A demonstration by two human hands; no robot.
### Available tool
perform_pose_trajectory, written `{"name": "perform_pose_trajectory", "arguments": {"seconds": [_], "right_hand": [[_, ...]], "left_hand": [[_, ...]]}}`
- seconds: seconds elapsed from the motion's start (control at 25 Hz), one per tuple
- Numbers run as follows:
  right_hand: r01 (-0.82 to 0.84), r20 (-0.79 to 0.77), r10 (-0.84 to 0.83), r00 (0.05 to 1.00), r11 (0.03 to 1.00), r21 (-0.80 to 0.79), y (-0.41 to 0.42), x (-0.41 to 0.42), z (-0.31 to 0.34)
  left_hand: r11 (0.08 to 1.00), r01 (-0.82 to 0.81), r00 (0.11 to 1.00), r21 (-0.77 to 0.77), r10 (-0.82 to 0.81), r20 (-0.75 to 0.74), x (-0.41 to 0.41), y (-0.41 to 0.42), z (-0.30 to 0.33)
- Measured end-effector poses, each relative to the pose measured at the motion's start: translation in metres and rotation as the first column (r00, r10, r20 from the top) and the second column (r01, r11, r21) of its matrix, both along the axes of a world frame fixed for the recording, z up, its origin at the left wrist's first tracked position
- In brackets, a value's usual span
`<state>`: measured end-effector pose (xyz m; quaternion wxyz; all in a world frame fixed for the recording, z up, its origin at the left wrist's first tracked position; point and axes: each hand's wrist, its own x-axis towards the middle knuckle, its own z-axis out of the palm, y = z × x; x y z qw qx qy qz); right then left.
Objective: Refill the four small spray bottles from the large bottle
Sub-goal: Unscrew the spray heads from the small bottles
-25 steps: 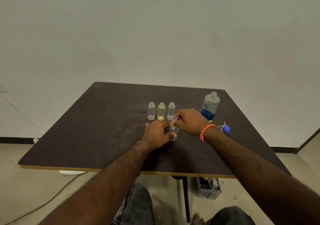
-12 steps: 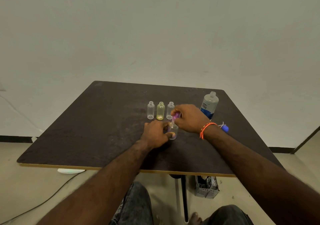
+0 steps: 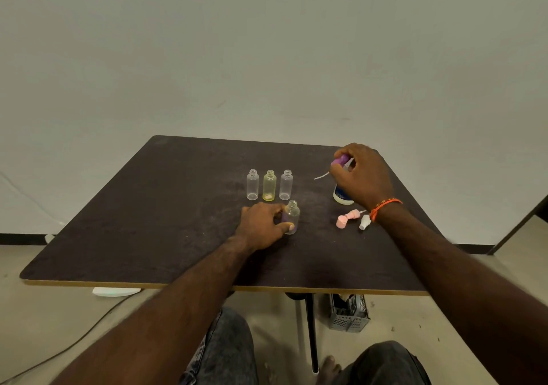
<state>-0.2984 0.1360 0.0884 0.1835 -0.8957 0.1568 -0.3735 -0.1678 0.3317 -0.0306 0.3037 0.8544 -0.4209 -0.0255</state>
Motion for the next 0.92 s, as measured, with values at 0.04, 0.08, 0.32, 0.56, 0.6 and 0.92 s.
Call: {"name": "perform_pose_trajectory", "arguments": {"seconds": [0.04,0.08,0.32,0.56,0.6,0.92], "right_hand": [[0.032,-0.029,-0.033,0.999,0.999,-0.018,-0.005,-0.004,-0.006],[0.069,-0.065,-0.071,0.995,0.997,-0.043,-0.008,-0.008,-0.014],[0.285,-0.273,-0.327,0.905,0.941,-0.183,0.002,-0.028,-0.082],[0.319,-0.377,-0.444,0.813,0.881,-0.348,0.016,-0.025,-0.104],[0.315,-0.383,-0.453,0.805,0.873,-0.371,0.017,-0.023,-0.104],[0.331,-0.460,-0.502,0.733,0.853,-0.403,0.010,-0.018,-0.112]], "left_hand": [[1.000,-0.002,1.000,0.000,0.002,0.002,0.000,0.000,0.000],[1.000,-0.008,1.000,-0.002,0.008,0.002,-0.001,0.000,0.000],[0.997,-0.062,0.998,-0.033,0.063,0.005,-0.011,-0.011,0.002],[0.998,-0.058,0.998,-0.035,0.057,-0.022,-0.012,-0.017,-0.002],[0.998,-0.053,0.998,-0.027,0.053,-0.019,-0.012,-0.016,-0.002],[0.998,-0.047,0.998,-0.041,0.045,-0.043,-0.009,-0.016,-0.003]]}}
